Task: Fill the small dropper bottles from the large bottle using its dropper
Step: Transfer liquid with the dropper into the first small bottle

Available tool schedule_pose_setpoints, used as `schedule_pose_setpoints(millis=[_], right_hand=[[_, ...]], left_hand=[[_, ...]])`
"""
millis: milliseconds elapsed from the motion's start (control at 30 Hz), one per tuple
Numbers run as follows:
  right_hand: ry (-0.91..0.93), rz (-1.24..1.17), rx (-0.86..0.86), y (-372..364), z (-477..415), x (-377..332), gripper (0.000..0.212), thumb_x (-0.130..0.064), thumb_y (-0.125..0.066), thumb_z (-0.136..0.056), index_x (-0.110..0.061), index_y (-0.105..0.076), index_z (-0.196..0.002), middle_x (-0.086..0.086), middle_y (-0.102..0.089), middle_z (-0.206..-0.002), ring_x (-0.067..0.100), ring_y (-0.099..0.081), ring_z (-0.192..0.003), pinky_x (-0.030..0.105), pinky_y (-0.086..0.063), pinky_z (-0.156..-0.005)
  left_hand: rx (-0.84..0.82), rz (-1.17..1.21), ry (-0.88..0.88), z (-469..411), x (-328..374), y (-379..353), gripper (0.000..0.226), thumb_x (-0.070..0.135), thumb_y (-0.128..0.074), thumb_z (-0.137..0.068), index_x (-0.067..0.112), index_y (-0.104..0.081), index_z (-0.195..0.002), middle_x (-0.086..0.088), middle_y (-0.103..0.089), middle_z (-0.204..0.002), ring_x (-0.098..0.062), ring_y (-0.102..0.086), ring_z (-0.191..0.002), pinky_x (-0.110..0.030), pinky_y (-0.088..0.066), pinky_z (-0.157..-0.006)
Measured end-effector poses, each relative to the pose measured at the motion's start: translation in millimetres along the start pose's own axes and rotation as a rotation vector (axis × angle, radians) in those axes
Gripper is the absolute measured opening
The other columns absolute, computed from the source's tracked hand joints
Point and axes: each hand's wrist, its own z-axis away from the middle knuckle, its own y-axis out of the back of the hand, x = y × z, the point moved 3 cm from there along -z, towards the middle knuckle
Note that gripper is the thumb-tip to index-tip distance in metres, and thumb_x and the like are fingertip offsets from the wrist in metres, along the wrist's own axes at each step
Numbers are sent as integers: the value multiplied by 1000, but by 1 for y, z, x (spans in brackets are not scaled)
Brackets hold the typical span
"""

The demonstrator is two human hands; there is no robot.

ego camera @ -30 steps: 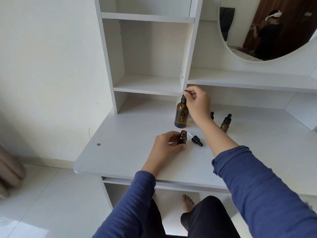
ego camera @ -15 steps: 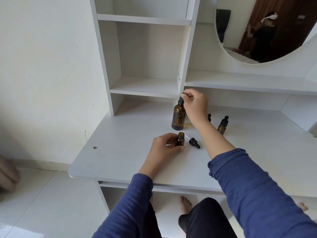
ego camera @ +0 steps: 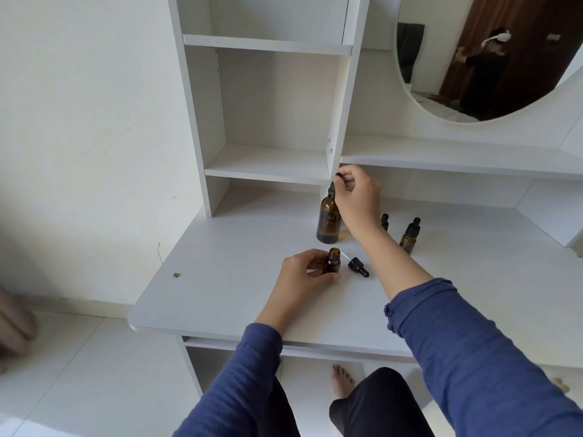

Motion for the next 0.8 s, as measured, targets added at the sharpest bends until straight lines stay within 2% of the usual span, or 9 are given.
schedule_pose_setpoints(millis=[133,267,400,500,633,800], right_hand=[[14,-18,37,7,-6,-9,10,-1,-53,-87,-2,-62,-91,4,-63,-80,10,-54,-69,-1,-39,-61],[56,-52,103,21,-19,-26,10,0,-52,-87,0,-62,-89,3,-62,-78,1,-53,-64,3,-42,-62],[123,-92,172,36,-30,-44,10,-1,-54,-87,1,-62,-93,5,-62,-82,0,-55,-67,13,-51,-67],[183,-128,206,48,-36,-57,11,-2,-54,-87,1,-62,-94,7,-63,-85,-10,-57,-71,4,-47,-67],[233,-169,258,66,-34,-69,12,-5,-55,-87,-1,-63,-95,8,-66,-88,2,-58,-77,7,-47,-72],[185,-187,191,71,-10,-64,9,-5,-57,-86,-2,-63,-91,2,-63,-82,-8,-57,-72,5,-45,-65]], left_hand=[[10,-7,10,0,1,0,29,1,-71,-75,10,-67,-102,1,-65,-89,2,-60,-78,-1,-45,-69],[5,-34,9,2,2,1,30,3,-72,-75,11,-66,-104,2,-65,-91,2,-60,-81,0,-44,-68],[3,-57,1,4,5,1,29,4,-71,-77,11,-66,-105,5,-64,-90,0,-60,-82,2,-43,-68],[12,-66,-5,7,7,1,28,3,-70,-77,11,-66,-104,6,-63,-88,4,-59,-79,2,-42,-67],[11,-79,-16,9,9,1,27,4,-69,-78,11,-66,-105,9,-63,-88,2,-59,-80,4,-41,-67],[27,-90,-15,9,7,1,28,5,-71,-77,11,-67,-104,2,-66,-93,1,-59,-81,2,-43,-70]])
